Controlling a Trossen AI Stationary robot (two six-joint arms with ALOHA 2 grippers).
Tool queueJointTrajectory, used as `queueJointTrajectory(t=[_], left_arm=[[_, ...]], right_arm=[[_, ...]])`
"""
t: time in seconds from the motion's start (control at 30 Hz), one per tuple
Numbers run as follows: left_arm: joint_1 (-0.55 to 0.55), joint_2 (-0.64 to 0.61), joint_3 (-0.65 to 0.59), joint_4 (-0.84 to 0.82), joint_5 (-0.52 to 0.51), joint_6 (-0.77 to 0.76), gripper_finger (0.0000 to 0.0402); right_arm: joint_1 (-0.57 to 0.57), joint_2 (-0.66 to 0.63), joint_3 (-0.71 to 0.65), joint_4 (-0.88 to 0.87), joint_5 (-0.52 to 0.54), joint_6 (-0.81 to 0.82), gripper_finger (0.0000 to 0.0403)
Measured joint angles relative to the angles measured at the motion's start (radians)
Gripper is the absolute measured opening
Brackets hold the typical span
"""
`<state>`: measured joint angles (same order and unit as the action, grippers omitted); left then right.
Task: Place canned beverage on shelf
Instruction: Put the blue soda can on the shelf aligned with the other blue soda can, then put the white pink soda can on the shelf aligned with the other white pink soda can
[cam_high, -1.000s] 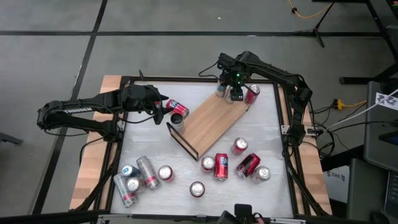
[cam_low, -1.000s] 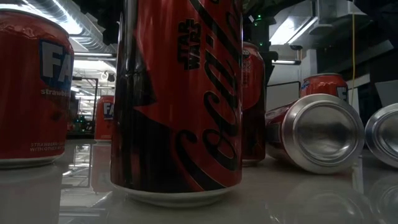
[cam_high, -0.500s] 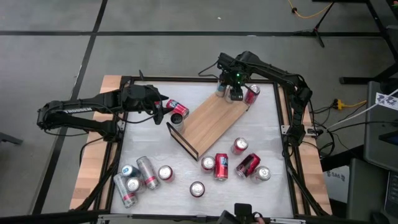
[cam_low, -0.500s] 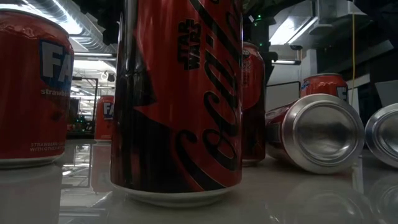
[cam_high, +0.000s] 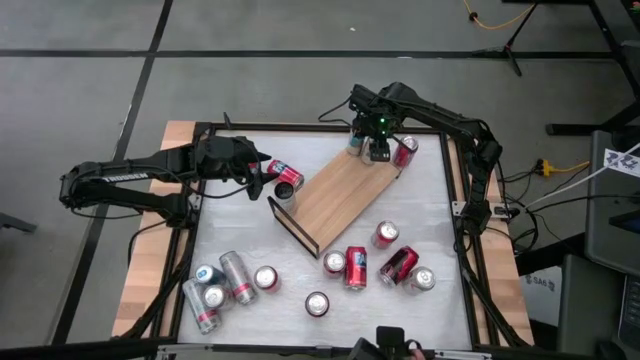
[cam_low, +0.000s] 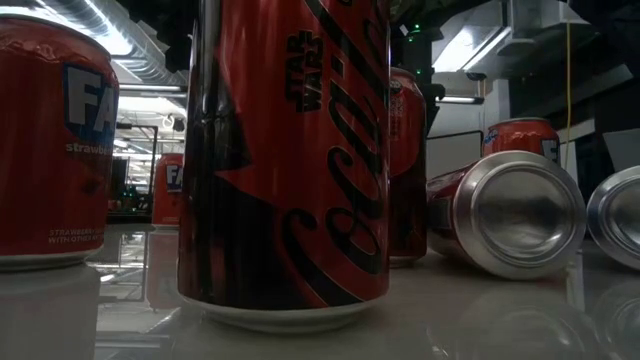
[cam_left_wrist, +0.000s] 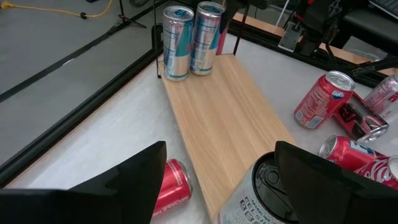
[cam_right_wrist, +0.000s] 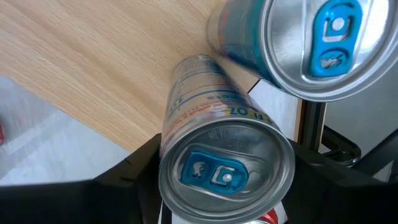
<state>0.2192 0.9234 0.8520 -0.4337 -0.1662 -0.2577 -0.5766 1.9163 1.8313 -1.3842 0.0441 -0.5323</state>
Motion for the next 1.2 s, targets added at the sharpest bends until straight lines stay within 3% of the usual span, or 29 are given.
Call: queueJointTrajectory(t=[0.37,0.77,1.2], left_arm=[[0.0,0.0,0.0,0.0,0.0,0.0,0.0293],[0.0,0.0,0.0,0.0,0.0,0.0,0.0293],[0.0,0.0,0.0,0.0,0.006,-0.025,0.0293]], right_arm=[[0.0,0.0,0.0,0.0,-0.001,0.0,0.0316],[0.001,-0.02,0.0,-0.023,0.017,-0.001,0.0321],[0.0,-0.183,0.0,-0.111,0.042,0.014,0.0321]])
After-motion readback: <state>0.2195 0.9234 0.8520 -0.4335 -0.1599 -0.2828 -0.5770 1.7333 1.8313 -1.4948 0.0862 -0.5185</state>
